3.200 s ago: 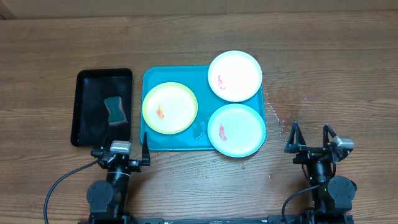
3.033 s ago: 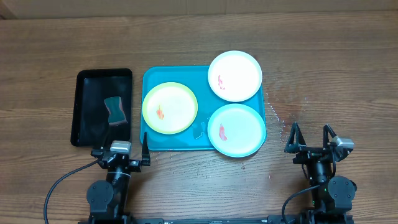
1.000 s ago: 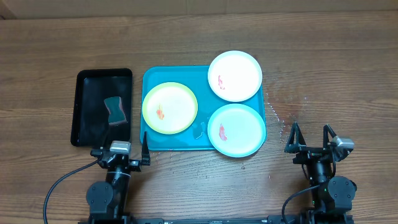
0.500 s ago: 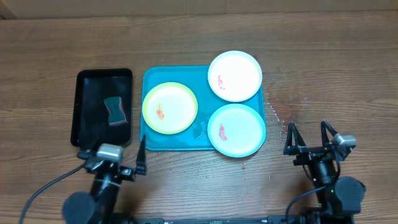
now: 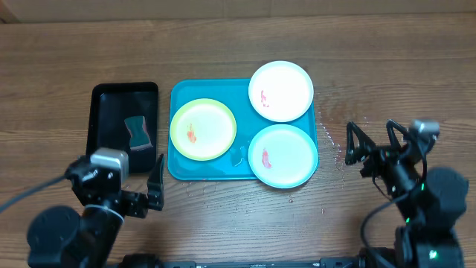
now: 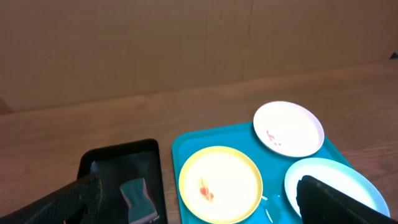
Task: Clean dirty plates on tray and stack at the side
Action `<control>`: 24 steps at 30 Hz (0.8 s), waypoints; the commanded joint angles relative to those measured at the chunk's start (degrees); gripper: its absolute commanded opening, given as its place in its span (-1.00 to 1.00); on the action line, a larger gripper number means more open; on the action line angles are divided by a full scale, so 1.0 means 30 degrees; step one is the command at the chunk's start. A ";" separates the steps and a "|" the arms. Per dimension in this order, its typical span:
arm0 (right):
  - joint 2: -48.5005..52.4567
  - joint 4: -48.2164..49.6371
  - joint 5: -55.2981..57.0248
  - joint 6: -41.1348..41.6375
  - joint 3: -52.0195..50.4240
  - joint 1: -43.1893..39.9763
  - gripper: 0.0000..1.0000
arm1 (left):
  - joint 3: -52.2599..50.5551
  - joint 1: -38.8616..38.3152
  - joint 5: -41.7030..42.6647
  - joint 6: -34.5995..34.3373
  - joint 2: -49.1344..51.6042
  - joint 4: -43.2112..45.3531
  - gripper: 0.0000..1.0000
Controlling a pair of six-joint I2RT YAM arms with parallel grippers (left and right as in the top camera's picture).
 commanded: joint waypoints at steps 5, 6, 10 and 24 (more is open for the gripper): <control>0.4532 -0.2390 -0.1814 -0.0291 0.4371 0.0000 1.00 | 0.3840 -0.0131 0.1311 -0.0248 0.2980 -0.1741 1.00; 0.5071 -0.2645 -0.2069 -0.0444 0.4779 0.0007 1.00 | 0.4102 -0.0131 0.1617 -0.0240 0.3242 -0.1829 1.00; 0.7053 -0.3723 -0.3220 -0.1421 0.6419 0.0284 1.00 | 0.5005 -0.0146 0.1865 -0.0240 0.4597 -0.2244 1.00; 1.0797 -0.5814 -0.4204 -0.1362 0.9581 0.2295 1.00 | 1.1825 -0.1661 0.2368 -0.0109 1.1686 -0.7278 1.00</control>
